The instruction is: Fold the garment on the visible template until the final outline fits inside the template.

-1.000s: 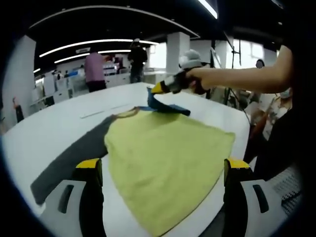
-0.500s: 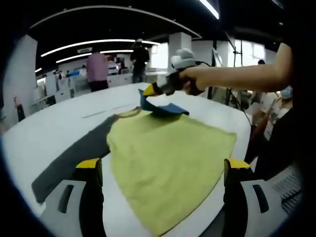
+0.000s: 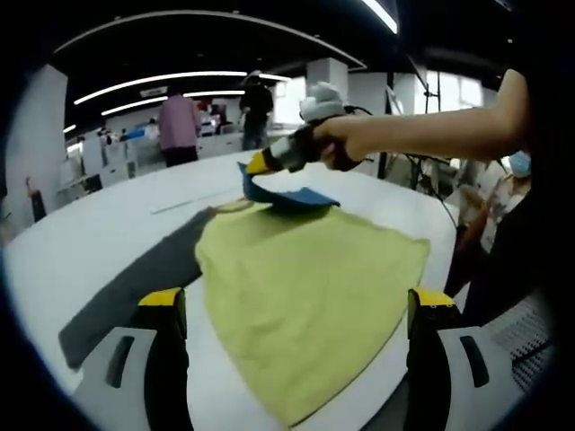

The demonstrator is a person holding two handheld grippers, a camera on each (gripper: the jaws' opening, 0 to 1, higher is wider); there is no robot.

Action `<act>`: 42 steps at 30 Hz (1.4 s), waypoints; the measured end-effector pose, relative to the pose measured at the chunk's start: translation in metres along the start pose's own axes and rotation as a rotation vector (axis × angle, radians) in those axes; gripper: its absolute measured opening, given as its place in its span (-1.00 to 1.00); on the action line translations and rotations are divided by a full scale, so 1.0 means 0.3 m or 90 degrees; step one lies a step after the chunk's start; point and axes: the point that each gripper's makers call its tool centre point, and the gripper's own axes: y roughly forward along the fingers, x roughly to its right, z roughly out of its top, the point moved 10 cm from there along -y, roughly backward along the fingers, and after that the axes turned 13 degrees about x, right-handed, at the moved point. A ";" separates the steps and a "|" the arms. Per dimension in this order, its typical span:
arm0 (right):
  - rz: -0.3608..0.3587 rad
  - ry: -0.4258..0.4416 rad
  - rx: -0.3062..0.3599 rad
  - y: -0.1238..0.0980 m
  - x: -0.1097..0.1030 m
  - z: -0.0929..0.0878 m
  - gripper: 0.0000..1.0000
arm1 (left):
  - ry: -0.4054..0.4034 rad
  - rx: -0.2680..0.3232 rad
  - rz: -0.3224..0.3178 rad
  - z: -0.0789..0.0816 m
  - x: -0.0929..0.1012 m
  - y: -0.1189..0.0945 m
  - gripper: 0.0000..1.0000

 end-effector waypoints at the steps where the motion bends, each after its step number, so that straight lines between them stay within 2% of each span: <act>1: 0.002 -0.003 -0.001 0.005 -0.006 0.001 -1.00 | 0.000 0.000 0.000 -0.003 -0.002 -0.001 0.98; 8: 0.014 -0.010 -0.011 0.030 -0.031 -0.004 -1.00 | -0.001 -0.002 0.002 -0.029 -0.034 -0.016 0.98; 19: 0.048 -0.026 -0.035 0.063 -0.077 -0.034 -1.00 | -0.001 -0.005 0.008 -0.039 -0.039 -0.025 0.98; 27: 0.078 -0.053 -0.072 0.080 -0.107 -0.085 -1.00 | -0.002 -0.005 0.013 -0.039 -0.044 -0.025 0.98; 36: 0.096 -0.050 -0.086 0.098 -0.125 -0.130 -1.00 | -0.006 -0.007 0.016 -0.047 -0.044 -0.029 0.98; 38: 0.097 -0.053 -0.093 0.101 -0.126 -0.145 -1.00 | -0.006 -0.009 0.017 -0.034 -0.023 -0.022 0.98; 42: 0.095 -0.052 -0.107 0.112 -0.116 -0.175 -1.00 | -0.009 -0.010 0.020 -0.033 -0.021 -0.029 0.98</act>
